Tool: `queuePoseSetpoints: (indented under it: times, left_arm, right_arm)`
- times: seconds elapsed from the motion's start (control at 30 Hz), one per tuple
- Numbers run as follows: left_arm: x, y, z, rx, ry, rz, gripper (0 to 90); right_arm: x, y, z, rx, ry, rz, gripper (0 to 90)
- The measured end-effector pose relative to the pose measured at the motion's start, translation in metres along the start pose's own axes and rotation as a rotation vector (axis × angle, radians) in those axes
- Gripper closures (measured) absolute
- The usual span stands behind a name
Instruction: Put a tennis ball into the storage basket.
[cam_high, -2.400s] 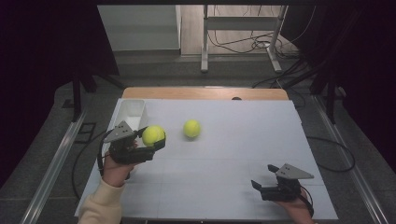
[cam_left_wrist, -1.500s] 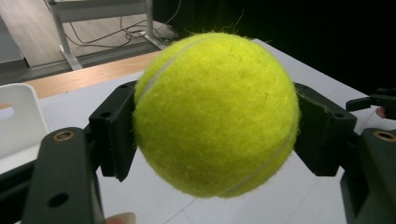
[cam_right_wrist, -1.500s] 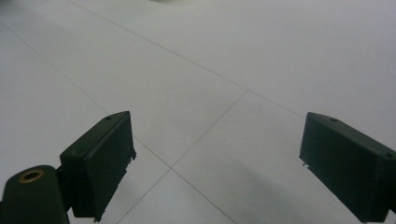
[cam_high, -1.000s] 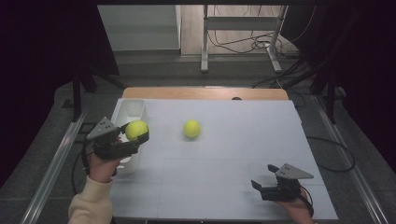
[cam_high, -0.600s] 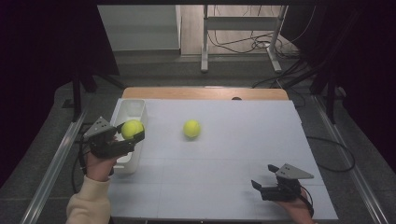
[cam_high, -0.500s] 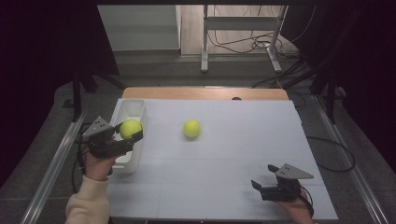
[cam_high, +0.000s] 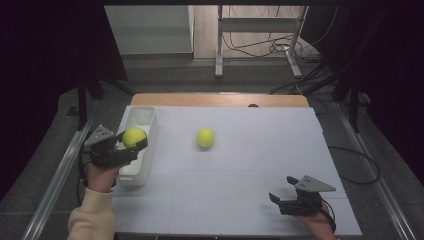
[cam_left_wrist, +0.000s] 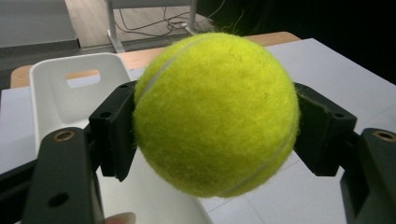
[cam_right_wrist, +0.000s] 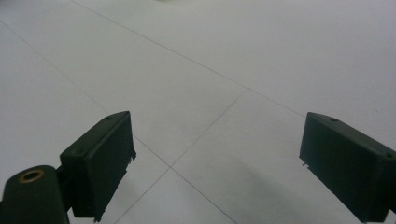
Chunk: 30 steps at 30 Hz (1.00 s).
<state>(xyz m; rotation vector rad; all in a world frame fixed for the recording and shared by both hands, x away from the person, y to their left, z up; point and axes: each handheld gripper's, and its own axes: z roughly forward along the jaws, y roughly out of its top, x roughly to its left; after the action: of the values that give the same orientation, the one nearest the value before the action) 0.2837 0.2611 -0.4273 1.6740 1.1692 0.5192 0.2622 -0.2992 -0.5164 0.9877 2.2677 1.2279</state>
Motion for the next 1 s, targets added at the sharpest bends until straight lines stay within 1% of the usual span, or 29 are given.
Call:
queuePoseSetpoints:
  times: [0.17,0.47,0.87,1.0]
  left_arm:
    - [0.006,-0.002,-0.002,0.0,0.017,-0.013,26.2]
    - [0.014,-0.004,-0.004,-0.001,0.031,-0.031,26.2]
    - [0.015,-0.005,-0.002,0.026,0.041,-0.021,26.1]
    - [0.016,-0.007,0.001,0.044,0.042,-0.02,26.2]
  right_arm:
    - [0.0,0.0,0.0,0.001,-0.001,0.001,10.5]
    - [0.0,0.0,0.0,0.002,-0.001,0.001,10.5]
    - [0.0,0.0,0.0,0.003,-0.001,0.0,10.5]
    - [0.0,0.0,0.0,0.004,0.0,0.0,10.5]
